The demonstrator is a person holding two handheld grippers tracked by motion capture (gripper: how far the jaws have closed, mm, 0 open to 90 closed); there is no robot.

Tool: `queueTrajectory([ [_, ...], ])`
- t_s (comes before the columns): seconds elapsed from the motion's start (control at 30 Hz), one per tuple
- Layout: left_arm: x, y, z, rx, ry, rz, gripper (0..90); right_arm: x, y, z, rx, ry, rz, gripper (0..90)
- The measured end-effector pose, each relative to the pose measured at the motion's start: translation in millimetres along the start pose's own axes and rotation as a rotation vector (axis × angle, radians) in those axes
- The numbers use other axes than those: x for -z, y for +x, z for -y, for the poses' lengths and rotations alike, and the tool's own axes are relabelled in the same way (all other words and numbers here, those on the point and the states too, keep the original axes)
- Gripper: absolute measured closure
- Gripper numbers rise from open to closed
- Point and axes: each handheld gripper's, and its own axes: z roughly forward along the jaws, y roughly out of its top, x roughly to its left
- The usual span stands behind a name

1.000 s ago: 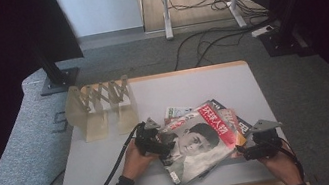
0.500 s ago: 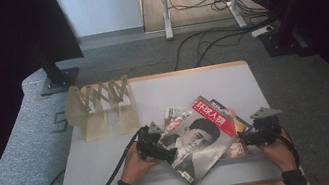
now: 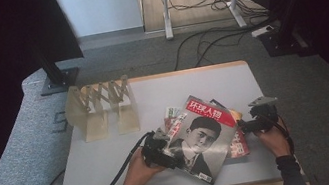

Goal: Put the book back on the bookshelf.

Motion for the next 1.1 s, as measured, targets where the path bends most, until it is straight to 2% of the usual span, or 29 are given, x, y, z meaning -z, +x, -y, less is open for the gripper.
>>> queueTrajectory([
  [0.1, 1.5, -0.1, 1.3, -0.002, -0.010, 0.009, 0.9, -3.4, -2.6, -2.7, -0.011, 0.005, -0.008, 5.4],
  [0.23, 8.3, 3.1, 6.1, -0.008, -0.045, -0.006, 5.8, -2.6, -2.6, -2.9, -0.010, 0.000, -0.015, 7.5],
  [0.37, 21.5, 4.0, 13.2, -0.031, -0.075, -0.051, 13.6, 2.6, -0.9, -0.8, -0.008, -0.007, -0.032, 7.5],
  [0.53, 37.9, 4.5, 23.7, -0.058, -0.086, -0.057, 19.8, 11.6, 6.0, 1.3, 0.013, -0.022, -0.055, 7.9],
  [0.6, 42.1, 5.0, 28.1, -0.058, -0.092, -0.050, 25.8, 15.6, 10.5, 2.3, 0.023, -0.028, -0.070, 8.0],
  [0.77, 50.8, 8.5, 39.6, -0.046, -0.101, -0.063, 39.3, 24.8, 19.2, 6.5, 0.027, -0.044, -0.102, 8.1],
  [0.93, 52.3, 13.1, 44.7, -0.009, -0.107, -0.016, 54.6, 29.3, 27.7, 13.2, 0.034, -0.042, -0.140, 8.1],
  [1.0, 50.9, 13.1, 44.8, -0.012, -0.097, 0.003, 60.6, 28.5, 30.9, 15.5, 0.039, -0.036, -0.152, 8.1],
  [1.1, 48.7, 13.3, 44.4, -0.001, -0.099, 0.014, 62.6, 24.6, 32.4, 16.8, 0.048, -0.021, -0.150, 8.1],
])
